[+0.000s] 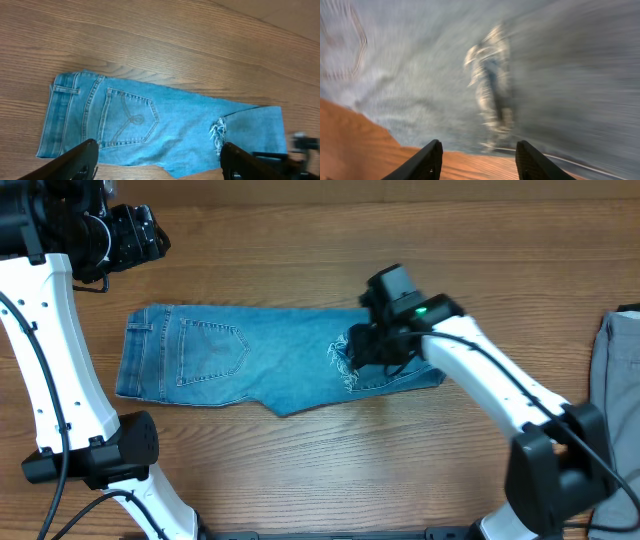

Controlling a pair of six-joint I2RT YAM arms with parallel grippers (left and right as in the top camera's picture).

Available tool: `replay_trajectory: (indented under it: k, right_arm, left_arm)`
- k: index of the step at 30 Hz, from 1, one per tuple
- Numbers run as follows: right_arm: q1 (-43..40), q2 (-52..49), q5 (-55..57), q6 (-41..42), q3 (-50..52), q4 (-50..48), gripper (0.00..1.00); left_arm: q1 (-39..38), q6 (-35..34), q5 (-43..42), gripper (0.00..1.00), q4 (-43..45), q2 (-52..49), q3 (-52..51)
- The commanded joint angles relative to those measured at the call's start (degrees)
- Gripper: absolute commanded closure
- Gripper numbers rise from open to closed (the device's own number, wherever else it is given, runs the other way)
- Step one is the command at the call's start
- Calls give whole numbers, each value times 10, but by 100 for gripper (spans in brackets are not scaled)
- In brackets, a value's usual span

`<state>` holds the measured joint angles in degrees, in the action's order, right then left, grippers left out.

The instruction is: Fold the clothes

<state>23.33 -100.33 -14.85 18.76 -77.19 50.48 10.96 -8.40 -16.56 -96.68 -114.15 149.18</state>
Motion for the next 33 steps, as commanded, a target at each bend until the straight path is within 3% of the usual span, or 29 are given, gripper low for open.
replay_trajectory:
  k: [1,4,9,12,21,26,30,33]
  right_arm:
    - [-76,66,12,-7,-6,10,46]
    - [-150,71,10,-8,-5,41,46]
    - [-235,53,2,-38,7,69,77]
    - [-246,37,-7,-40,20,61,87]
    - [-230,-34,-11,-44,113,10,96]
    - [-237,-37,89,10,147,28,96]
    - [-237,-24,64,-17,122,43,94]
    - [-237,6,-16,-70,93,56,92]
  left_arm:
    - [-2,7,-9,17,-1,6,1]
    - [-2,7,-9,15,-1,6,1]
    - [-2,7,-9,14,-1,6,1]
    - [-2,7,-9,14,-1,6,1]
    - [-5,7,-9,14,-1,5,1]
    - [-6,7,-9,14,-1,5,1]
    - [-7,7,-9,14,-1,5,1]
    - [-7,7,-9,14,-1,5,1]
